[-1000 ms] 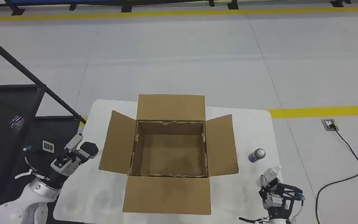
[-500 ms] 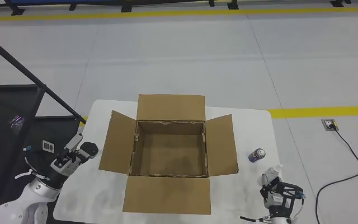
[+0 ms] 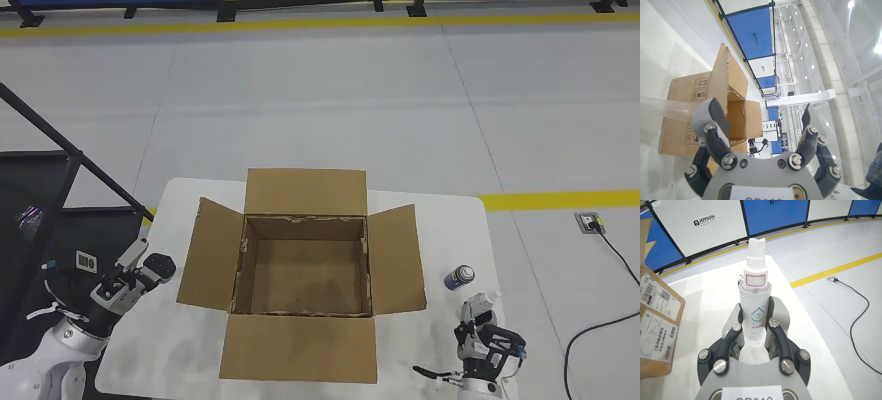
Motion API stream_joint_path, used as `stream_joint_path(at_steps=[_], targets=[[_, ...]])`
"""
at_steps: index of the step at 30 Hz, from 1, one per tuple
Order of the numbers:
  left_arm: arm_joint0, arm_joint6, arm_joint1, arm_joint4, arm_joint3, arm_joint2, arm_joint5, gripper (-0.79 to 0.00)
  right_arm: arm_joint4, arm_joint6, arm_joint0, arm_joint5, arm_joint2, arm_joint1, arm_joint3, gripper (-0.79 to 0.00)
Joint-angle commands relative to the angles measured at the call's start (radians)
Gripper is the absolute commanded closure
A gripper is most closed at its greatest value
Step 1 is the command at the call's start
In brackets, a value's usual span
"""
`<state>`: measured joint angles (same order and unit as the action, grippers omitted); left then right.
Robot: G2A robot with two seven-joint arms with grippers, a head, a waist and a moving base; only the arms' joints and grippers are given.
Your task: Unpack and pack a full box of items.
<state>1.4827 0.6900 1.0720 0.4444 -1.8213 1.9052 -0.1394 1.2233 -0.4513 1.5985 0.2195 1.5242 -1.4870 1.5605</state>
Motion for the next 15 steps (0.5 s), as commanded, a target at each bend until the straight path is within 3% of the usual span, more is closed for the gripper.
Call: stream_joint_path(at_steps=[1,5,15], targets=[[0.000,0.000,0.000,0.000,0.000,0.000,0.000,-0.785,0.003,-0.105,-0.012,0.019,-0.010,-0.004,-0.052,0.000],[0.000,0.000,0.000,0.000,0.000,0.000,0.000,-0.785,0.007,-0.172,-0.032,0.016,-0.022,-0.007,-0.120,0.000],[0.000,0.000,0.000,0.000,0.000,0.000,0.000,-0.785,0.028,-0.109,-0.086,0.034,-0.029,-0.007,-0.185,0.000]])
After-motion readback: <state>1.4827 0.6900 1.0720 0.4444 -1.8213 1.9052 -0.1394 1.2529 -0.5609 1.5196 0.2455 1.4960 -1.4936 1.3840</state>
